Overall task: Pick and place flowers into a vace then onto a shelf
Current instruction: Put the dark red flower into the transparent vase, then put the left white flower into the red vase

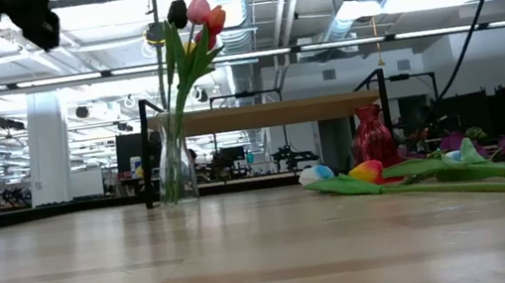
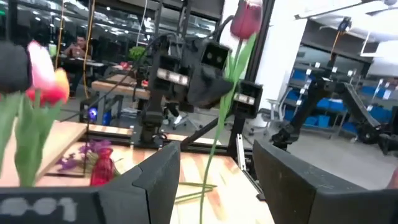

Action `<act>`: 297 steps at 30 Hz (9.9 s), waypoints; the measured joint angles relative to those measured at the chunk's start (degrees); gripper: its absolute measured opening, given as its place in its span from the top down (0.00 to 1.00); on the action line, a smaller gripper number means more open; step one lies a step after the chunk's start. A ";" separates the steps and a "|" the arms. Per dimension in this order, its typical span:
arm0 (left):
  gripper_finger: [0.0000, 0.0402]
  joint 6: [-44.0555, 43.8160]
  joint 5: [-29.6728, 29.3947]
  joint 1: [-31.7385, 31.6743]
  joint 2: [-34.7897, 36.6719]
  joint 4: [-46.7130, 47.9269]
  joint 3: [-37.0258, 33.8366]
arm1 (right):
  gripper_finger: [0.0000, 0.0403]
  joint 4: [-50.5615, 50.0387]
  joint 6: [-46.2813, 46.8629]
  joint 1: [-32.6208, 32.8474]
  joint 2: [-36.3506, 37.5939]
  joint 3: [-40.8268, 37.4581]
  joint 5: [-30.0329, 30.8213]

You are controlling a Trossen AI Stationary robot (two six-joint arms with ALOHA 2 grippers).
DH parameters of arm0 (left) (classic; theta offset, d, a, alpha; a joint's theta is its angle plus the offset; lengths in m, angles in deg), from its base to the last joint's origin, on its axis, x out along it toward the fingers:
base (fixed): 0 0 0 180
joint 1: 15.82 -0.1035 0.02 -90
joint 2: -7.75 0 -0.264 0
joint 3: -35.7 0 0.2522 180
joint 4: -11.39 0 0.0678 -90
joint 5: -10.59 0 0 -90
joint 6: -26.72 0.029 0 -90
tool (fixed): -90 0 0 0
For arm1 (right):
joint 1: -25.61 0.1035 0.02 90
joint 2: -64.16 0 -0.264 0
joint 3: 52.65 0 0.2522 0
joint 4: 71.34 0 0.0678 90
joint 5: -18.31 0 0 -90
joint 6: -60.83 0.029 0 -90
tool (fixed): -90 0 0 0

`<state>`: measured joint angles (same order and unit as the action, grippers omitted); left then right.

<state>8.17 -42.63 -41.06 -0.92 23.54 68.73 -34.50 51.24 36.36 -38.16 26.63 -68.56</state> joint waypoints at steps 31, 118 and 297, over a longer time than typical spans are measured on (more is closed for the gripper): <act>0.52 11.69 -28.34 24.88 -17.94 -25.51 -3.18 | 1.00 1.95 -3.36 -2.30 -0.15 5.02 12.24; 0.52 9.72 -38.67 24.88 -4.71 -6.77 -3.18 | 0.59 -5.23 -11.41 -13.38 -9.42 16.05 13.23; 0.52 39.77 -52.59 60.40 -23.94 -29.64 -3.20 | 0.99 -49.16 60.51 19.79 9.62 -25.19 29.78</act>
<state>47.95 -95.22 19.34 -24.87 -6.10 65.53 -83.66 111.76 56.15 -28.54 1.44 -38.78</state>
